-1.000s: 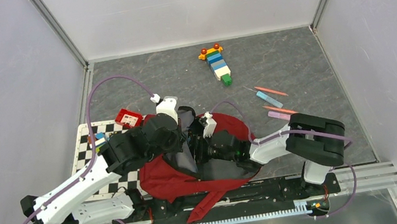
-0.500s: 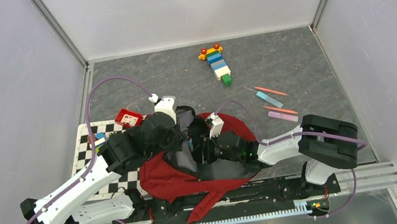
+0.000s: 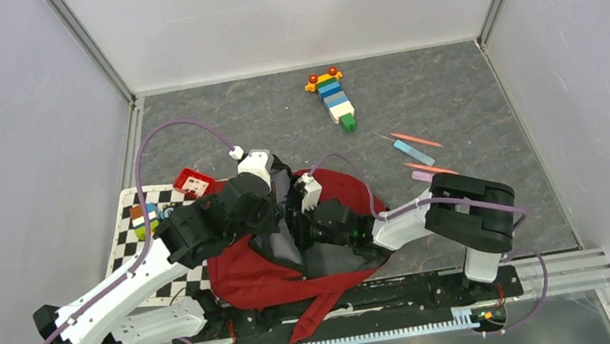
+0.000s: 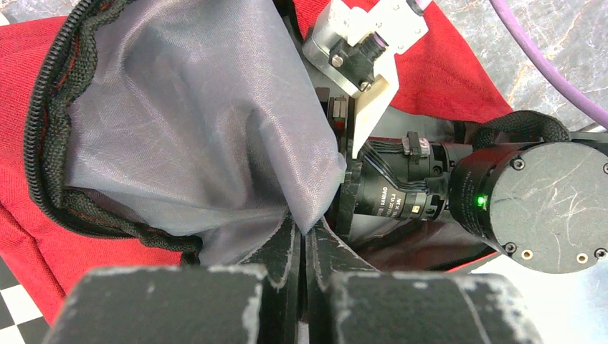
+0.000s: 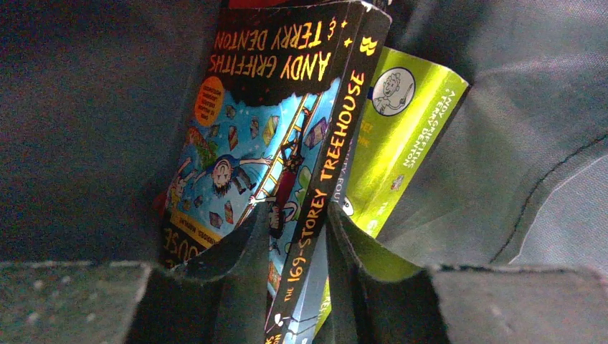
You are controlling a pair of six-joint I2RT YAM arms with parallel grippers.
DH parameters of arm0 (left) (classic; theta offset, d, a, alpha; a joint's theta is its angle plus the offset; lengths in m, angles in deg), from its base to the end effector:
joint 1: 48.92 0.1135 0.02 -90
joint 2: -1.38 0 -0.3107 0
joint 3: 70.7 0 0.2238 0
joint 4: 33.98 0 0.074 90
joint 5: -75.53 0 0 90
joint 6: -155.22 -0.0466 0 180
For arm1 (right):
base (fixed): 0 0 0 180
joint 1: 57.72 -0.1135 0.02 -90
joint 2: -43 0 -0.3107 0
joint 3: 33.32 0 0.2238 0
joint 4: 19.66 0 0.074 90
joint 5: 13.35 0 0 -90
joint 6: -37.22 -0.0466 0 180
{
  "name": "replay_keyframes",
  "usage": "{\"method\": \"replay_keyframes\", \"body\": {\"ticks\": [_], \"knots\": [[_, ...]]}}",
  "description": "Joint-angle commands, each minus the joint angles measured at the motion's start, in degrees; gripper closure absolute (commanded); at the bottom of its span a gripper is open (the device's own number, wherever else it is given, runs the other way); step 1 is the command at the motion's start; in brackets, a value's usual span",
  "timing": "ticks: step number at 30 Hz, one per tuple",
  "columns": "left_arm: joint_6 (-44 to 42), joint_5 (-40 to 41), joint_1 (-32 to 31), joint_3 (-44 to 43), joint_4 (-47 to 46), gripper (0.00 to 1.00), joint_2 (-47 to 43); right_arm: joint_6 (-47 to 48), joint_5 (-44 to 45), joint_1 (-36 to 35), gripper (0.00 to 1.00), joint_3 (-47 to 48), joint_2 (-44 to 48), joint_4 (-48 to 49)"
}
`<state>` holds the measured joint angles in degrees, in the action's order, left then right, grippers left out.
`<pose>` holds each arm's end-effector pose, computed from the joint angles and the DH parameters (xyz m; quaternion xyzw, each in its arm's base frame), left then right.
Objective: Pack the student bag
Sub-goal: Place the book in the student bag.
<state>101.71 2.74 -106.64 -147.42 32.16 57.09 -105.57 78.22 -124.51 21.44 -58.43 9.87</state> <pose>0.0851 -0.1089 0.3664 0.1122 0.9088 -0.1823 0.3582 0.1393 0.3215 0.2197 -0.0900 0.7995 0.5076 0.3083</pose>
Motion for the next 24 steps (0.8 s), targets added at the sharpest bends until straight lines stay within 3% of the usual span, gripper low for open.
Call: {"method": "replay_keyframes", "body": {"ticks": [1, 5, 7, 8, 12, 14, 16, 18, 24], "knots": [[1.3, -2.2, 0.1, -0.6, -7.0, 0.98, -0.9, 3.5, -0.9, -2.1, 0.71, -0.7, 1.6, -0.7], [1.4, -1.2, 0.2, -0.7, -6.0, 0.98, -1.0, 7.6, 1.9, -1.4, 0.53, -3.4, 7.2, -4.0], [1.7, -0.2, 0.3, -0.6, -5.1, 0.91, -1.5, 10.0, 4.2, -0.9, 0.4, -4.9, 11.3, -6.7], [1.9, 0.5, 0.4, -0.6, -4.7, 0.82, -1.9, 11.4, 6.0, -0.8, 0.36, -5.6, 13.4, -8.3], [2.3, 1.1, 0.8, -0.4, -3.7, 0.27, -3.6, 16.9, 12.5, -0.7, 0.2, -7.9, 24.0, -17.4], [2.3, 1.3, 1.0, -0.7, -3.2, 0.1, -4.1, 19.3, 15.3, -0.7, 0.14, -8.3, 28.6, -22.8], [2.2, 1.7, 1.1, -0.9, -2.5, 0.01, -4.4, 22.0, 17.8, -0.6, 0.08, -8.3, 32.7, -28.6], [2.0, 2.3, 1.4, -1.3, -1.5, 0.0, -4.3, 24.5, 19.8, 0.1, 0.02, -7.4, 36.6, -36.0], [1.9, 2.6, 1.9, -1.8, 1.2, 0.0, -1.6, 30.4, 25.6, 5.7, 0.02, 0.3, 44.3, -61.4]]}}
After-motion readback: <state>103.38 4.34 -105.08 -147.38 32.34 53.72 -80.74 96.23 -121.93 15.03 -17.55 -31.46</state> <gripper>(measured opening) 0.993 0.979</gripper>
